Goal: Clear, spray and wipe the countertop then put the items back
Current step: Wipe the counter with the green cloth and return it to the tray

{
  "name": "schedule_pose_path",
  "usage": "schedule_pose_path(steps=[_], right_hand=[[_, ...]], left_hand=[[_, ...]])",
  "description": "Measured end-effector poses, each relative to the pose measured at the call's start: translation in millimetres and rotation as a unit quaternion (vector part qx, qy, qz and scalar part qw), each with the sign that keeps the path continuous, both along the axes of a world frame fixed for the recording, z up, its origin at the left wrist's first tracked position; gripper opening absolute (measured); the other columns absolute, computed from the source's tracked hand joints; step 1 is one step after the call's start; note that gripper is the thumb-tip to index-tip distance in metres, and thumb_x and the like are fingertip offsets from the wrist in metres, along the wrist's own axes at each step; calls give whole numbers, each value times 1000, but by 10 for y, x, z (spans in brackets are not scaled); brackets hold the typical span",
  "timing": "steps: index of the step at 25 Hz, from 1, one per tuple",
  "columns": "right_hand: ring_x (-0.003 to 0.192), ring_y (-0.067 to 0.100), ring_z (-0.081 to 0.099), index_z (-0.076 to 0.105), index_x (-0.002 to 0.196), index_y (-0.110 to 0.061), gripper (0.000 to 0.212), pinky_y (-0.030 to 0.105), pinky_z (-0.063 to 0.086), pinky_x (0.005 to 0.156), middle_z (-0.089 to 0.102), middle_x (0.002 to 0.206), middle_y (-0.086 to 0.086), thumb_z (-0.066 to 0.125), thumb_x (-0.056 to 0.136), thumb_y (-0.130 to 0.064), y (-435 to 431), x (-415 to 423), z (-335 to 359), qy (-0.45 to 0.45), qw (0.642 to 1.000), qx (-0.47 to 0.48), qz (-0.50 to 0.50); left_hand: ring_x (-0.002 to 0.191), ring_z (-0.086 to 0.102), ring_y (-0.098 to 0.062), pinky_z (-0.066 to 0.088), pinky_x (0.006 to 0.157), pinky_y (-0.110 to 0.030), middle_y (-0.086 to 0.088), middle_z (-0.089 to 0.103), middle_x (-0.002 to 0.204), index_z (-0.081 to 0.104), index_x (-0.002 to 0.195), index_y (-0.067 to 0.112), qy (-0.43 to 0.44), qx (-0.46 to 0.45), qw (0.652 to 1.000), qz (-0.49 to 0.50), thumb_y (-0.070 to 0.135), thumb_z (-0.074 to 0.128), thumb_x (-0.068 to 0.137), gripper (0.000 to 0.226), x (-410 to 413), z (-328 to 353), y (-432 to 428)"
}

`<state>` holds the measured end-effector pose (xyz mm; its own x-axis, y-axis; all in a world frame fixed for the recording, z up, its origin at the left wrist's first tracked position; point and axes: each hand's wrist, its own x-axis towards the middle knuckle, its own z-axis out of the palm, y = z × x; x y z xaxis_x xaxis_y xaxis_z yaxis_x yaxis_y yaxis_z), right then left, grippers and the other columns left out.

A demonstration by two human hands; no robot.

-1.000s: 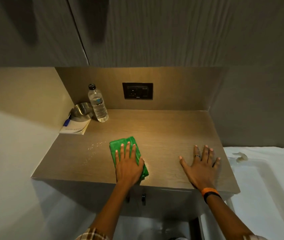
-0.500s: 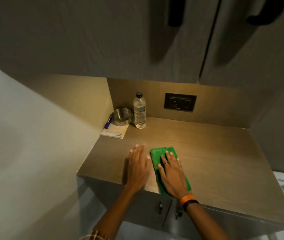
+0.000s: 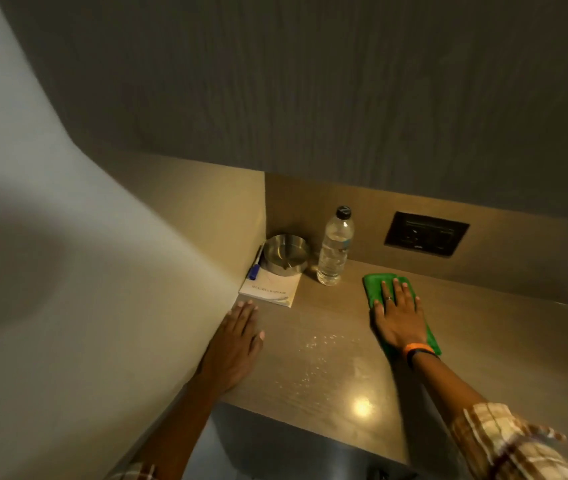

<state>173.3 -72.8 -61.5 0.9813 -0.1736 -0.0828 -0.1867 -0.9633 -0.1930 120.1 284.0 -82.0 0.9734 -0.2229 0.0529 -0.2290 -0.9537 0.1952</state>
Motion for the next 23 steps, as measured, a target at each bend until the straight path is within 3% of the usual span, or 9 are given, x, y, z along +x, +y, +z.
schedule_pose_path(steps=[4, 7, 10, 15, 18, 20, 23], right_hand=[[158, 20, -5, 1, 160, -24, 59, 48, -1, 129, -4, 170, 3, 17, 107, -43, 62, 223, 98, 8, 998, -25, 64], [155, 14, -16, -14, 155, -36, 58, 44, -9, 127, -13, 168, -5, 9, 104, -54, 276, -387, -29, 15, 986, -22, 168], [153, 5, -21, -15, 153, -47, 59, 42, -9, 127, -16, 166, -17, -1, 99, -64, 549, -821, -136, 7, 970, -2, 243], [157, 15, -10, -3, 157, -35, 59, 44, -4, 129, -9, 168, -8, 17, 104, -51, 835, -518, 17, -8, 983, -19, 184], [156, 15, -12, -6, 157, -40, 60, 43, -6, 128, -11, 167, -10, 15, 103, -52, 866, -759, -47, -6, 954, -38, 297], [156, 9, -14, -6, 156, -45, 58, 36, -12, 127, -10, 168, -15, 12, 103, -56, 566, -1060, -71, -7, 935, -40, 354], [156, 4, -11, -1, 157, -46, 56, 37, -5, 128, -8, 168, -19, 13, 103, -56, 16, -1474, -46, -7, 958, -15, 286]], left_hand=[[154, 4, -22, 8, 126, -40, -5, 9, 166, 8, 157, 16, -8, -3, 1000, -10, 49, 9, 101, 65, 61, -110, 58], [154, 0, -21, 5, 127, -40, -4, 5, 167, 4, 157, 16, -3, -24, 1000, -12, 48, 11, 102, 64, 34, -100, 40], [154, 6, -23, 7, 126, -41, -7, 11, 166, 8, 157, 15, -21, -20, 1000, -10, 52, -1, 96, 72, 43, -101, 31], [154, 5, -23, 6, 127, -41, -7, 10, 166, 7, 157, 14, -15, -4, 1000, -10, 52, -2, 96, 72, 52, -139, 37], [155, 1, -22, 3, 127, -39, -6, 7, 167, 4, 156, 14, 1, -3, 1000, -15, 48, 7, 101, 65, 52, -122, 55], [155, 3, -22, 4, 126, -39, -6, 10, 167, 7, 157, 13, -7, -11, 1000, -22, 50, 2, 98, 70, 36, -114, 76], [154, 10, -26, 6, 125, -41, -9, 17, 165, 13, 156, 11, -14, -13, 999, -37, 51, -2, 95, 75, 23, -116, 84]])
